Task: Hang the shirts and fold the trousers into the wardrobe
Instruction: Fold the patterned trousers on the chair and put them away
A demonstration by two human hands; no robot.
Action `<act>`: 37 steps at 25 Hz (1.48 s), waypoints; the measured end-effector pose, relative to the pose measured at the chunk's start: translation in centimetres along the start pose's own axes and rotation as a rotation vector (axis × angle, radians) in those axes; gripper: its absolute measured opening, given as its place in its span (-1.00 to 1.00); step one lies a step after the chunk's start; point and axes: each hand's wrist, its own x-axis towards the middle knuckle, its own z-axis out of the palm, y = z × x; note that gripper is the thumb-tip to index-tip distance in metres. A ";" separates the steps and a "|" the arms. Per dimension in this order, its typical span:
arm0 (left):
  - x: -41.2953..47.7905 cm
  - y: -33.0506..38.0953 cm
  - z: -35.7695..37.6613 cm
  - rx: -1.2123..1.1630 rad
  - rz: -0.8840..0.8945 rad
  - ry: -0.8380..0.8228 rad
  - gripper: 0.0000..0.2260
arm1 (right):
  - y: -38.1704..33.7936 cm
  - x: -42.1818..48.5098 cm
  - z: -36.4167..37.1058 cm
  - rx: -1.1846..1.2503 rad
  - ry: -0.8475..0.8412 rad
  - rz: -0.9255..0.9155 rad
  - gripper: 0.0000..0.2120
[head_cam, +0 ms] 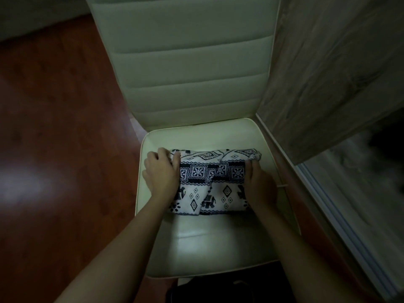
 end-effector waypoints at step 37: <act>-2.7 12.3 -18.6 -0.721 -0.024 0.139 -0.66 | -10.2 1.4 -20.0 0.512 0.403 0.142 -0.63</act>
